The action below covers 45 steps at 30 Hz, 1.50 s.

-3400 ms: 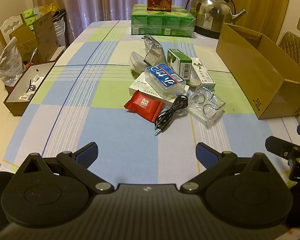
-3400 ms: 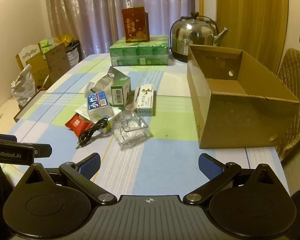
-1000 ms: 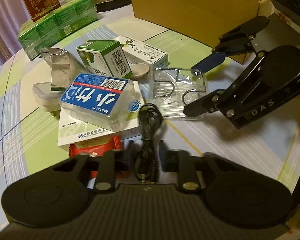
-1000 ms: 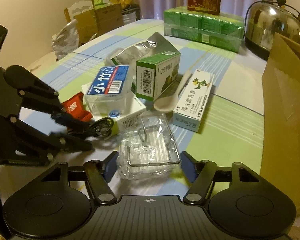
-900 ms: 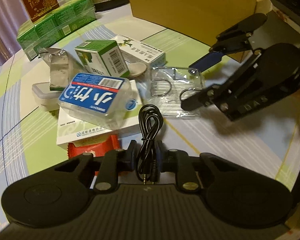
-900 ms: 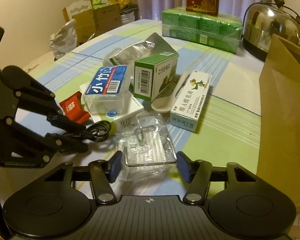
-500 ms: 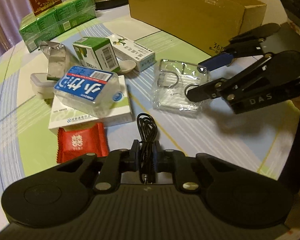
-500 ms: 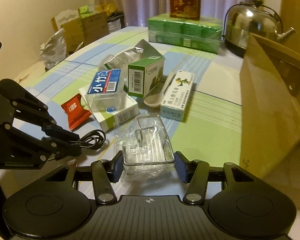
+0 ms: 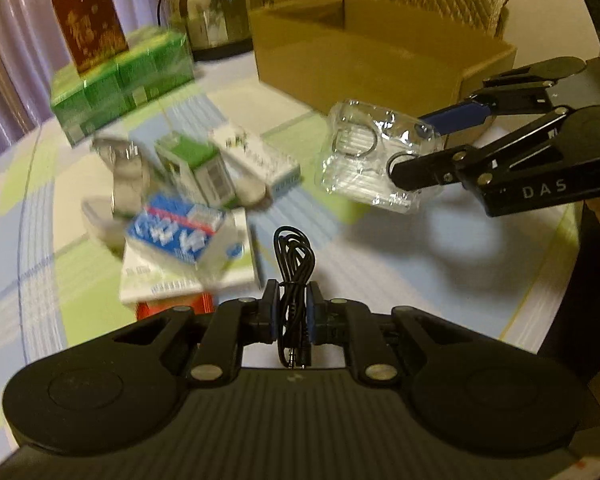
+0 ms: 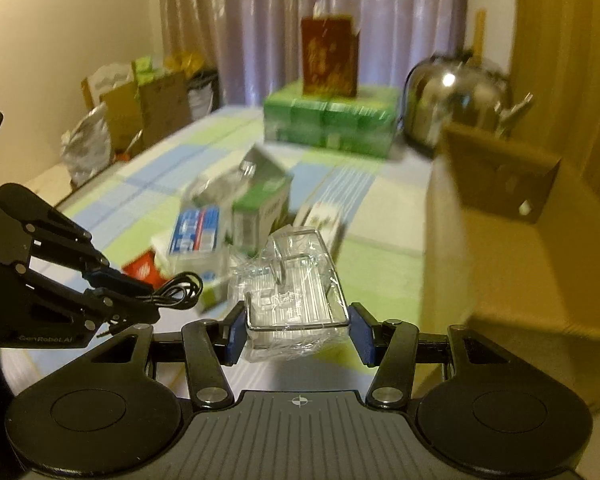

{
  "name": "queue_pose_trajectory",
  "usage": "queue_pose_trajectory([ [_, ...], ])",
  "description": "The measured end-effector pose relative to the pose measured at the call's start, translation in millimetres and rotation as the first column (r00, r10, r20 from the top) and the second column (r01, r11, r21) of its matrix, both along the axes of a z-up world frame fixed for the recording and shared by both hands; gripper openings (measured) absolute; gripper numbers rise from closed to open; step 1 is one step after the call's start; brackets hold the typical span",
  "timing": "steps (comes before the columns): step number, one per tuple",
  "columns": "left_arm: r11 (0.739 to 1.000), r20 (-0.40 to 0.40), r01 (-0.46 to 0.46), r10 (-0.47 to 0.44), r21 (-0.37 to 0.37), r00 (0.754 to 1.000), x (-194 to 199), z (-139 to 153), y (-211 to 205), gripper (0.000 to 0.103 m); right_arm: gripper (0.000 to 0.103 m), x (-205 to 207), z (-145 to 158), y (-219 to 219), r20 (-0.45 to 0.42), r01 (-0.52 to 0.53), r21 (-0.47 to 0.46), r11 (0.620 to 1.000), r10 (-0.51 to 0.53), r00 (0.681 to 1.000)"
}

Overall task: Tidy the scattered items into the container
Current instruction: 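Carry the black cable and clear tray over the cardboard box with both tools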

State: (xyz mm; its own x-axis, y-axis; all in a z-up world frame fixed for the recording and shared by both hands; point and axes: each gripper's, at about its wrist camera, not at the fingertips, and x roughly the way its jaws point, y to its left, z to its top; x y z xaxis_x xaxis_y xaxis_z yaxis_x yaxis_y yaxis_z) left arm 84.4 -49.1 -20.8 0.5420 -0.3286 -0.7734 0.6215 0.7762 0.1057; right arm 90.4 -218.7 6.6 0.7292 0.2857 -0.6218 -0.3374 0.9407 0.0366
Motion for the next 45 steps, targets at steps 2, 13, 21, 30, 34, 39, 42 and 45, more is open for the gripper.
queue_pose_trajectory([
  [2, 1.0, 0.028, 0.019, -0.018, -0.007, 0.999, 2, 14, -8, 0.01, 0.05, -2, 16, -10, 0.036, 0.033, 0.002, 0.999, -0.033, 0.999],
  [13, 0.983, 0.118, 0.17, -0.161, -0.073, 0.98, 33, 78, -103, 0.01, 0.05, 9, 68, -106, 0.112, 0.285, -0.034, 0.958, -0.279, 0.954],
  [21, 0.965, 0.092, 0.228, -0.217, -0.127, 0.972, 76, 84, -181, 0.01, 0.05, 35, 53, -160, 0.057, 0.339, -0.093, 0.936, -0.334, 0.941],
  [30, 0.968, 0.018, 0.242, -0.242, -0.07, 0.97, 119, 48, -233, 0.01, 0.05, 74, 18, -180, -0.06, 0.258, -0.187, 0.948, -0.273, 0.96],
  [34, 0.968, -0.017, 0.247, -0.248, -0.037, 0.969, 129, 28, -243, 0.01, 0.05, 87, 5, -182, -0.105, 0.22, -0.23, 0.948, -0.249, 0.963],
  [39, 0.965, -0.037, 0.261, -0.26, 0.0, 0.965, 135, 12, -250, 0.01, 0.05, 100, -3, -183, -0.147, 0.182, -0.254, 0.95, -0.224, 0.963],
  [42, 0.965, -0.045, 0.261, -0.261, 0.001, 0.964, 136, 7, -251, 0.014, 0.05, 105, -5, -182, -0.159, 0.171, -0.266, 0.949, -0.218, 0.963],
  [45, 0.966, -0.058, 0.26, -0.26, -0.008, 0.964, 137, 6, -251, 0.019, 0.05, 107, -6, -181, -0.167, 0.167, -0.27, 0.948, -0.217, 0.962],
])
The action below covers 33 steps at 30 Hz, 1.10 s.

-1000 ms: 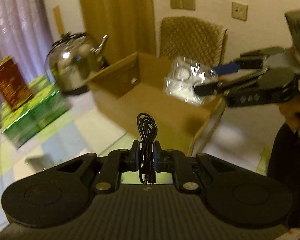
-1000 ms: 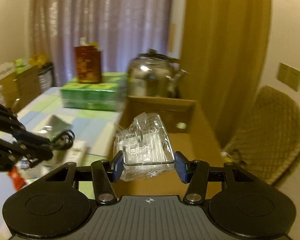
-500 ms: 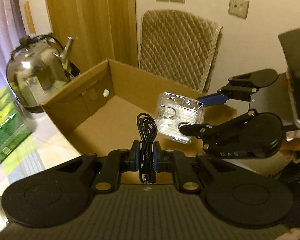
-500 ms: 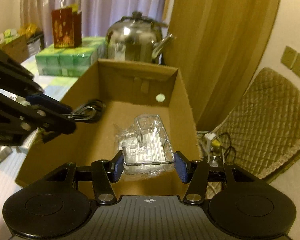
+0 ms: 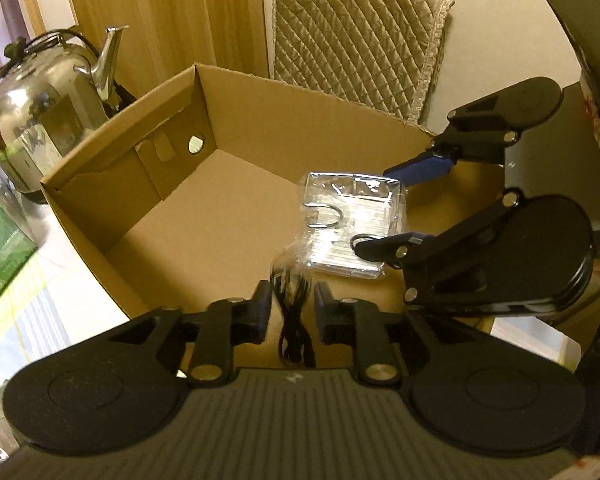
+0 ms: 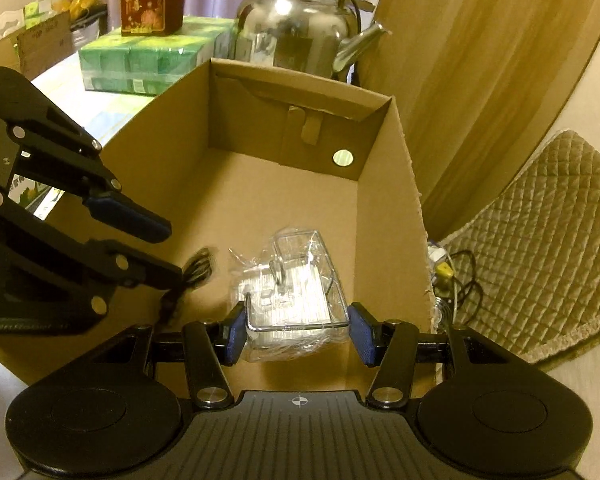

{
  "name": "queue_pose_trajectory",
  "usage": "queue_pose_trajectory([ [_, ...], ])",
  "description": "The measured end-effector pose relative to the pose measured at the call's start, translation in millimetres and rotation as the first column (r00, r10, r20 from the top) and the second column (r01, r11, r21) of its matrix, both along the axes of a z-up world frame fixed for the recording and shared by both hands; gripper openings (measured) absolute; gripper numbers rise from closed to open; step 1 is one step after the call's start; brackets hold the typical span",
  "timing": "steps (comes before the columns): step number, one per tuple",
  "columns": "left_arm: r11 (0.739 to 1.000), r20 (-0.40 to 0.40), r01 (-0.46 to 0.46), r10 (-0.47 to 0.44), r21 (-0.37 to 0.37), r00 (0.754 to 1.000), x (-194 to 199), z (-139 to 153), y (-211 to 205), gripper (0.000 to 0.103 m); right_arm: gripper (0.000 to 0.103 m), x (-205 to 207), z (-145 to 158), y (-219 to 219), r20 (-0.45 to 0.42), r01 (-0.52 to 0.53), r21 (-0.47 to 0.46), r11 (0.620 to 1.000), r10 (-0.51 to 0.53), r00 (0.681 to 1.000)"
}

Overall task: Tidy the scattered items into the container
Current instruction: 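Open left gripper to drop the cable while right gripper releases the tray into the box, then move both tools back toward the remaining items on the table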

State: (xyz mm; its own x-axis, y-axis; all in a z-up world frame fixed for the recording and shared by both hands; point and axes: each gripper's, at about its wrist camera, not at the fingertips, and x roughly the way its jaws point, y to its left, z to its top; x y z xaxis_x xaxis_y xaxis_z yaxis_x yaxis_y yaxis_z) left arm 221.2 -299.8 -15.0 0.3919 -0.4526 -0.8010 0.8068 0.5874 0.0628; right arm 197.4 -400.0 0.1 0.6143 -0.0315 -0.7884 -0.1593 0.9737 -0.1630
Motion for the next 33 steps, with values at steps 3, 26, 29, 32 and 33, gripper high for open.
queue_pose_trajectory([
  [3, 1.0, 0.014, -0.009, 0.009, -0.004, 1.0, -1, 4, 3, 0.019, 0.05, 0, -1, 0, -0.004, -0.001, 0.004, 1.0, 0.001, 1.0],
  [26, 0.978, 0.08, -0.151, 0.164, -0.146, 0.983, -33, 59, 83, 0.03, 0.065, -21, 30, 9, 0.085, 0.023, 0.065, 0.998, -0.028, 0.996],
  [29, 0.971, 0.092, -0.183, 0.199, -0.157, 0.976, -44, 65, 103, 0.036, 0.067, -31, 43, 14, 0.12, 0.031, 0.087, 0.996, -0.041, 0.992],
  [32, 0.961, 0.095, -0.219, 0.237, -0.169, 0.967, -55, 69, 125, 0.042, 0.073, -44, 58, 26, 0.172, 0.023, 0.097, 0.995, -0.04, 0.984],
  [33, 0.958, 0.095, -0.231, 0.25, -0.172, 0.964, -59, 70, 133, 0.043, 0.076, -49, 64, 31, 0.192, 0.017, 0.104, 0.994, -0.037, 0.981],
])
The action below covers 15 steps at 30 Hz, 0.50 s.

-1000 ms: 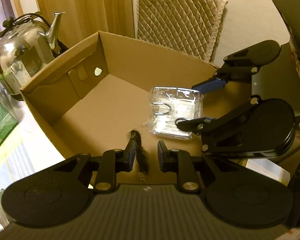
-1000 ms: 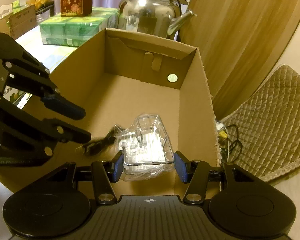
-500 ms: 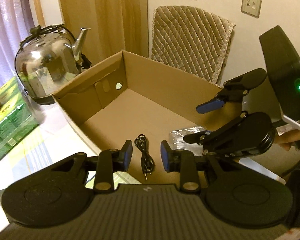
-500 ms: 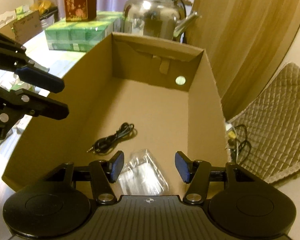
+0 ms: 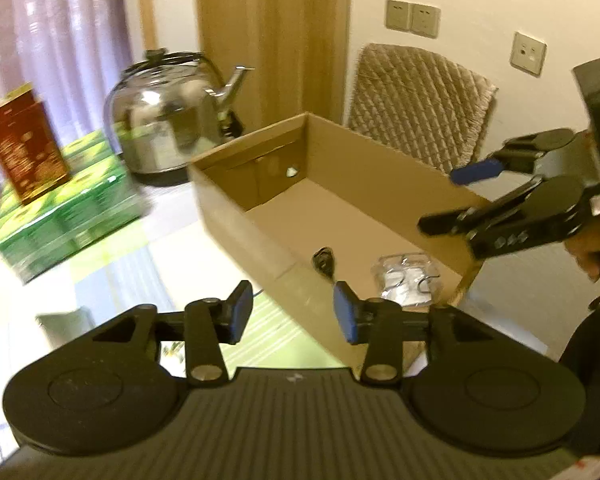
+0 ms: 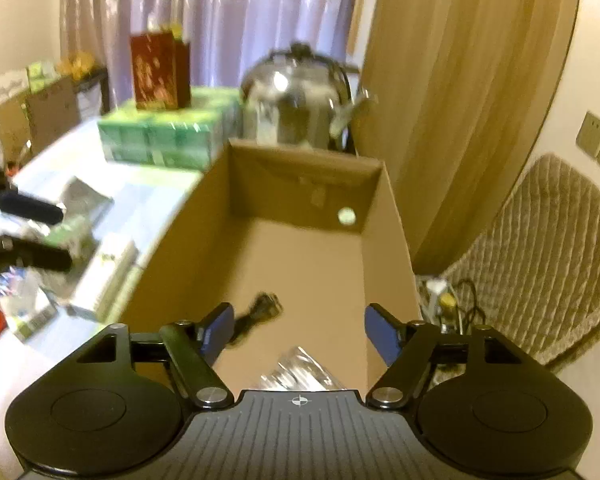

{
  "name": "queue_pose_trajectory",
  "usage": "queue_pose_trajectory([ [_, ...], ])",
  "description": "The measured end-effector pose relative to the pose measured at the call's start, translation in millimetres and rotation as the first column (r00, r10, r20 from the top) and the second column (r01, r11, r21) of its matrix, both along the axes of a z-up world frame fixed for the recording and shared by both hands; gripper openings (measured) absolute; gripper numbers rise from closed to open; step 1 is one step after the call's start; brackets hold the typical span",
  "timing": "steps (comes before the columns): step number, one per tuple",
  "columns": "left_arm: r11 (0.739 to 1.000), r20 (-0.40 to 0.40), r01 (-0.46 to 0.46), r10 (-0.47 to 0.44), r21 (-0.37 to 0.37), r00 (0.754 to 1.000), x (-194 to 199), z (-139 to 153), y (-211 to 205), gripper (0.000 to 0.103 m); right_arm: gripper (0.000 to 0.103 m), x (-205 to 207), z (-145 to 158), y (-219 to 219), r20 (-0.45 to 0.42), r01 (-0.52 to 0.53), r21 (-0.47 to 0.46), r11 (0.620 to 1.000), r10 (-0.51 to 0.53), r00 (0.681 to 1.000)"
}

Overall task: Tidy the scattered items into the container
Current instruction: 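Move both tools back toward the remaining items on the table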

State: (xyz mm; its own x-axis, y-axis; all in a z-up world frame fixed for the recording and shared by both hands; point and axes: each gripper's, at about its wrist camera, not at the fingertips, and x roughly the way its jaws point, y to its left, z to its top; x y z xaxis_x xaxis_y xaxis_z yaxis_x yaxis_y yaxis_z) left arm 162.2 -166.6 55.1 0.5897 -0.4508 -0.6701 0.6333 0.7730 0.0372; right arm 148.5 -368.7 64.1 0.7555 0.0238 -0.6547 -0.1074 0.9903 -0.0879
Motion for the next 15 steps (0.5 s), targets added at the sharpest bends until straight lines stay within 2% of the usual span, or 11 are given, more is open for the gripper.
queue_pose_trajectory([
  [3, 0.999, -0.005, -0.042, 0.042, -0.006, 0.999, -12, 1, 27, 0.046, 0.083, -15, 14, 21, 0.051, -0.026, 0.026, 0.999, 0.025, 0.998],
  [8, 0.991, -0.001, -0.133, 0.133, -0.007, 0.991, -35, 1, 79, 0.071, 0.091, -36, 23, 69, 0.083, -0.098, 0.07, 0.993, 0.092, 0.992],
  [13, 0.975, -0.009, -0.221, 0.221, 0.005, 0.975, -58, -3, 131, 0.088, 0.095, -52, 7, 117, 0.047, -0.175, 0.109, 0.979, 0.17, 0.984],
  [15, 0.968, -0.016, -0.252, 0.252, 0.021, 0.968, -67, -8, 148, 0.091, 0.096, -56, -4, 132, 0.021, -0.197, 0.12, 0.973, 0.196, 0.98],
])
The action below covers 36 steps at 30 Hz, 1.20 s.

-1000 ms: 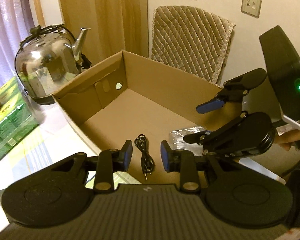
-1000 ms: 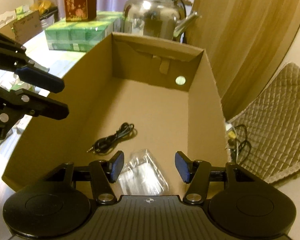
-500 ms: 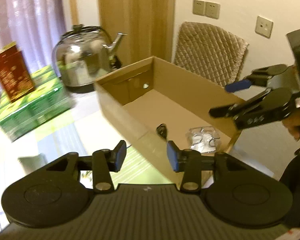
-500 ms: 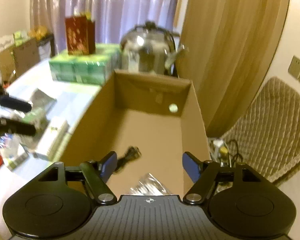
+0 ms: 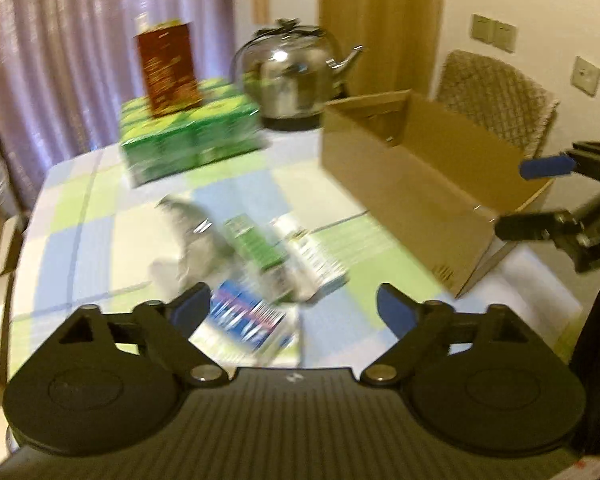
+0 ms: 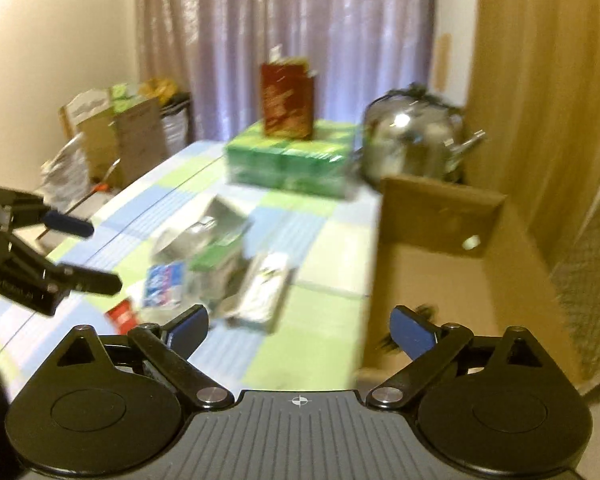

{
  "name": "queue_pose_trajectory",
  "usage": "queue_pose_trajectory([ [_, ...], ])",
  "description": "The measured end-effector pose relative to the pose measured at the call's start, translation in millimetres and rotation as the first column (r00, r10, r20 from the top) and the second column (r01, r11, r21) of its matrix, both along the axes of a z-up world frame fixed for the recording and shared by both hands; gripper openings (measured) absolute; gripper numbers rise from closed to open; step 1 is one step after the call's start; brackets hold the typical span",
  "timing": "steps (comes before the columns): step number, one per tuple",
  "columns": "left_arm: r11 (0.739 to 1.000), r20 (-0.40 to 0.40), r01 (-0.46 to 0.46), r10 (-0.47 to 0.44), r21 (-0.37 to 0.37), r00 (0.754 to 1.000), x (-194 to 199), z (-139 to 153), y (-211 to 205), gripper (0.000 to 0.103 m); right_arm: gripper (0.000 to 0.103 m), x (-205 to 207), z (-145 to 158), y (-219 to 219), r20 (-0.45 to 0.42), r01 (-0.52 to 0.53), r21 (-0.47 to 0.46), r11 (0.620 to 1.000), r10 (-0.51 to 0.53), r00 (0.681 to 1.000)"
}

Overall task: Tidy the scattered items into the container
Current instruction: 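Move both tools back toward the remaining items on the table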

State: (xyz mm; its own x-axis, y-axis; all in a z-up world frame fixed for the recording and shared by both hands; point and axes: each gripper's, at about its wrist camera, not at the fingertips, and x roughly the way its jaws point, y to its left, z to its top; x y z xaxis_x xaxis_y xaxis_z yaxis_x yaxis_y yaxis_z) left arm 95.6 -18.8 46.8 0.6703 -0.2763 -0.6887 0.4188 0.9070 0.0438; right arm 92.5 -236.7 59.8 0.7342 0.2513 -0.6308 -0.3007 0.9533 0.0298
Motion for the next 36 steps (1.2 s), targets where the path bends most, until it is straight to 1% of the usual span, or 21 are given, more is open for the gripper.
queue_pose_trajectory([
  [2, 1.0, -0.012, -0.028, 0.028, 0.014, 1.0, -8, -6, 15, 0.094, 0.097, -3, -11, 13, -0.029, -0.018, 0.005, 1.0, 0.018, 0.999],
  [8, 0.996, -0.054, -0.086, 0.088, 0.036, 0.995, -25, -27, 50, 0.096, 0.098, -7, -40, 39, -0.104, -0.042, 0.017, 0.999, 0.044, 0.994],
  [13, 0.994, -0.085, -0.101, 0.104, 0.043, 0.991, -29, -44, 62, 0.096, 0.098, -9, -49, 49, -0.125, -0.046, 0.021, 0.999, 0.048, 0.991],
  [22, 0.996, -0.107, -0.064, 0.071, 0.07, 0.992, -15, -66, 62, 0.095, 0.098, 2, -59, 61, -0.142, -0.042, 0.019, 0.999, 0.045, 0.989],
  [29, 0.994, -0.093, -0.002, 0.013, 0.114, 0.996, 1, -84, 56, 0.087, 0.098, 21, -67, 71, -0.146, -0.049, 0.023, 0.999, 0.052, 0.988],
  [36, 0.986, -0.1, 0.043, -0.027, 0.159, 0.995, 18, -108, 46, 0.087, 0.097, 42, -74, 80, -0.152, -0.063, 0.025, 0.998, 0.066, 0.986],
])
